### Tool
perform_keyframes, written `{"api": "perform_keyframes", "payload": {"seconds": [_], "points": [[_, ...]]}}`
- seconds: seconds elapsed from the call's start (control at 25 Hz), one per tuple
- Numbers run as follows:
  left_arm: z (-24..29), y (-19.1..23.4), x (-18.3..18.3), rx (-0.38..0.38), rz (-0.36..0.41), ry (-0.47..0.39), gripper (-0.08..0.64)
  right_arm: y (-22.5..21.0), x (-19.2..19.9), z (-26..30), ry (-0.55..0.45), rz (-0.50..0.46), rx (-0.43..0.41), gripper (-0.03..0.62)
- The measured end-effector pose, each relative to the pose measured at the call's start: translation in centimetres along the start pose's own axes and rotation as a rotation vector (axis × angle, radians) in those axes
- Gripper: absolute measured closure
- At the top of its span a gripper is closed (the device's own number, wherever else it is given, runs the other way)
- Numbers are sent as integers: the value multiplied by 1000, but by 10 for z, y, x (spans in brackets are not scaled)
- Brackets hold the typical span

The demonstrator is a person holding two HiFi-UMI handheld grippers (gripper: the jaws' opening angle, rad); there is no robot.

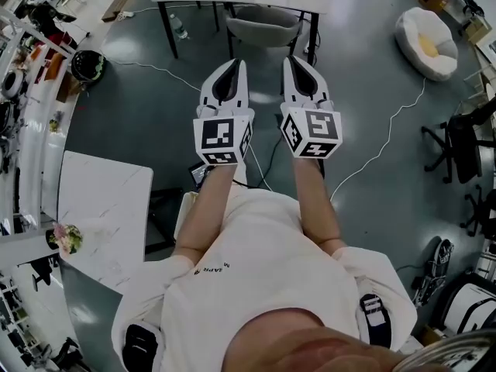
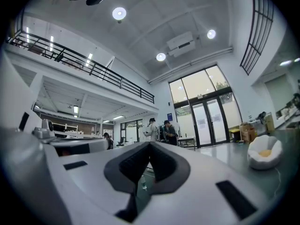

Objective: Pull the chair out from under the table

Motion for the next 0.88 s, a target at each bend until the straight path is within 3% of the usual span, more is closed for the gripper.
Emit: {"api": "perform_keyframes", "payload": {"seconds": [0.28,0.52,0.76,0.88], "points": [[84,51,2,37,-15,25,558,-17,-9,91,12,10,24,580],[162,105,-18,94,-9,29,558,-29,-33,178,28,18,52,580],[241,182,-37,143,-3,28,558,-18,-59,282,39,18,81,580],[258,180,-52,154,0,19,558,-31,-75,288,25,11,103,580]]}}
Point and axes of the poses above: the fingertips, and each gripper's own axes: z forward along the fingers, y to its left, x out of its underside, the point moved 10 cm from there along -z, backward along the fingers, and after that the axes turned 15 degrees about y, right-handed, at the moved point
